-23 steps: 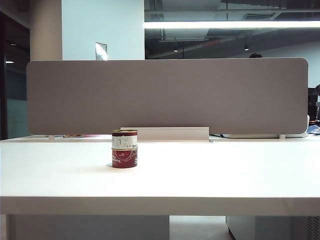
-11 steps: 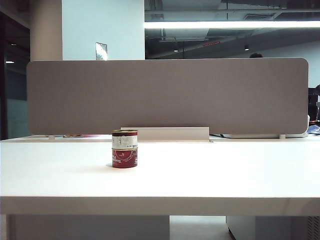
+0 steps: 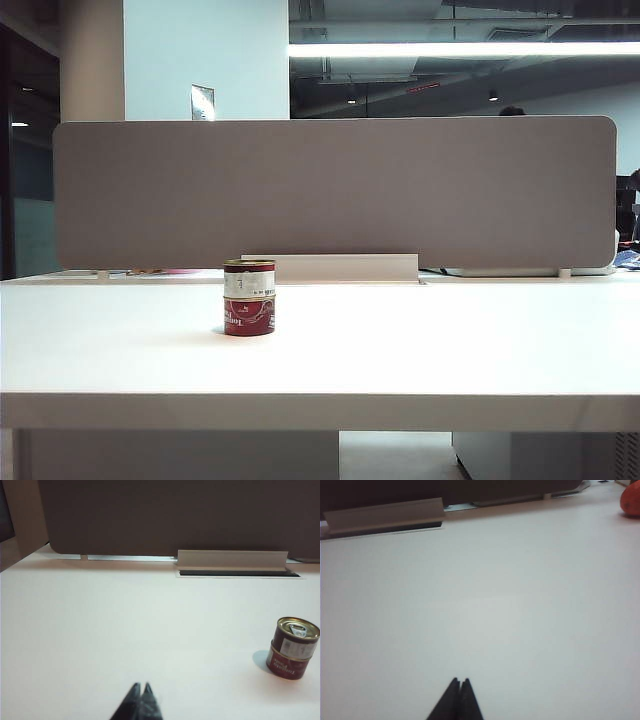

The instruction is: Stack a can of tomatoes on the right onto the can of tomatoes on the left.

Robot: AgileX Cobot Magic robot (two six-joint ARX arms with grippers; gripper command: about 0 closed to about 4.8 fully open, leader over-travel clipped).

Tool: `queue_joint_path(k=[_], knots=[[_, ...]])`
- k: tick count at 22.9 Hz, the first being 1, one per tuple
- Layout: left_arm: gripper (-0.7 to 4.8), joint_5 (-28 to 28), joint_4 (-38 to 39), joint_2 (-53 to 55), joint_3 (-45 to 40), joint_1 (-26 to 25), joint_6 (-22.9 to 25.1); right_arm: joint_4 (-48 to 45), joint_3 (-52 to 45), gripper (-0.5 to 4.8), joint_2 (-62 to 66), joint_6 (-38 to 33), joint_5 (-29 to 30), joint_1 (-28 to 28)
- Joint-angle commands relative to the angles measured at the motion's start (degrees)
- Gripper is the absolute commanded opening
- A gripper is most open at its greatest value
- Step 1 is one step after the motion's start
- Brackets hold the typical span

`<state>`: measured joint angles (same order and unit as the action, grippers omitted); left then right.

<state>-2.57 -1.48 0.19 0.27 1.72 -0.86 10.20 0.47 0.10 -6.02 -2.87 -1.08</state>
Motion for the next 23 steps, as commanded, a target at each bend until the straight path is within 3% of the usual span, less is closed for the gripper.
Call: queue_joint_path(k=[1, 23], knots=[[-0.06, -0.13, -0.74, 0.04, 0.17, -0.04, 0.2, -0.57, 0.11, -0.05, -0.13, 1.84, 2.97, 0.09], [-0.06, -0.11, -0.74, 0.04, 0.17, -0.04, 0.2, -7.04, -0.44, -0.05, -0.09, 1.97, 2.84, 0.0]])
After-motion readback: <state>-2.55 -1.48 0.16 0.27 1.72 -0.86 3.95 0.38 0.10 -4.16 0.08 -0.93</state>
